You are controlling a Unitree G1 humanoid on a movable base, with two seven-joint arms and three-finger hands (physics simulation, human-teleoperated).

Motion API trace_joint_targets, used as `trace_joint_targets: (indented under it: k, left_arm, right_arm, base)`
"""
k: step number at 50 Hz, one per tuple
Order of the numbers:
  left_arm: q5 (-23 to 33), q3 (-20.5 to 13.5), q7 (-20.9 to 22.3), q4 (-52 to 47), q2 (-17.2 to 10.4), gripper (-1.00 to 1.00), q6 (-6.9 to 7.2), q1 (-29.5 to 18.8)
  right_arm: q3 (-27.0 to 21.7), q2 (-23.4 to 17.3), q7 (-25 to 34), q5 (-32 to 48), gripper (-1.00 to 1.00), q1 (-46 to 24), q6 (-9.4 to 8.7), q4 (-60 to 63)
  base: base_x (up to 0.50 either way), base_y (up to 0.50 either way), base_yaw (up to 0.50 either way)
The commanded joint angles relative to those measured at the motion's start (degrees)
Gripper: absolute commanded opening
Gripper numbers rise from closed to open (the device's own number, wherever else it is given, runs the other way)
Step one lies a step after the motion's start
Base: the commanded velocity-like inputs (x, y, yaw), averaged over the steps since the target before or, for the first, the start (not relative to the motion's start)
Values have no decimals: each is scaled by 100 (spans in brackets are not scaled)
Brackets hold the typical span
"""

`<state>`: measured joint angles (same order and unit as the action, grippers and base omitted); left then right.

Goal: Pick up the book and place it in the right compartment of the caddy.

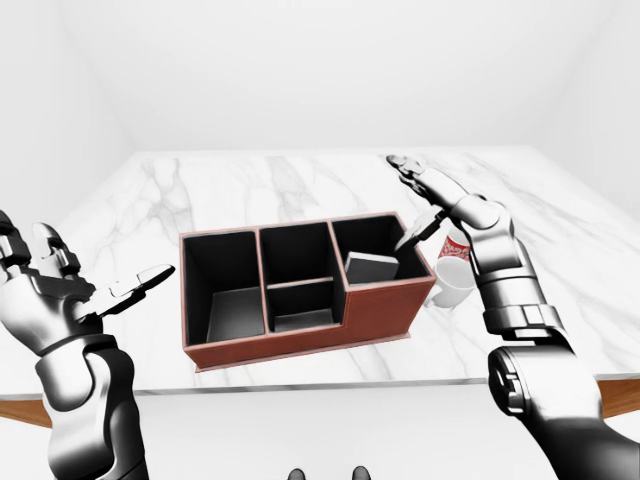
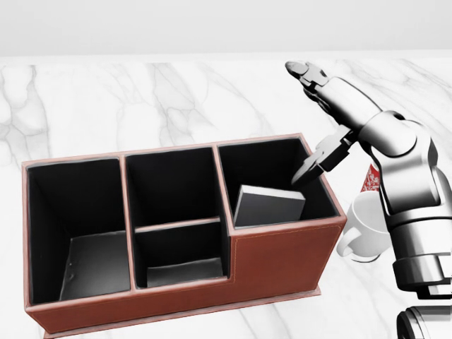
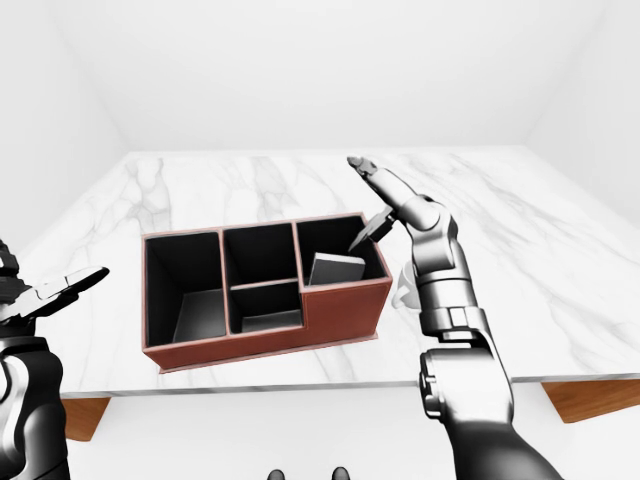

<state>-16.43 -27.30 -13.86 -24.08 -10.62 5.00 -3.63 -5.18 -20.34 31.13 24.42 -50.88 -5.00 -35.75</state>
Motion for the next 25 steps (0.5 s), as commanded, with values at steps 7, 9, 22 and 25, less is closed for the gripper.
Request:
trace_joint_targets:
  k: [7,9,22,25]
  left_arm:
    - [11,1,3,-17,10,100,0,13]
    - [21,8,8,23,13,100,0,4]
    - [3,-1,-2,-20,4,100,0,5]
    - [-2,-6,0,-12,1,100,0,-1]
  right_arm:
    - [-219,-150,887,-10,100,270,0,3492]
    - [-263,-234,887,-17,100,138,0,4318]
    - [-257,-314,887,-27,100,-18,0,5214]
    - [-384,-335,887,-99,100,-171,0,5684]
  base:
    - [0,0,0]
    - [0,0,0]
    - [0,0,0]
    - [0,0,0]
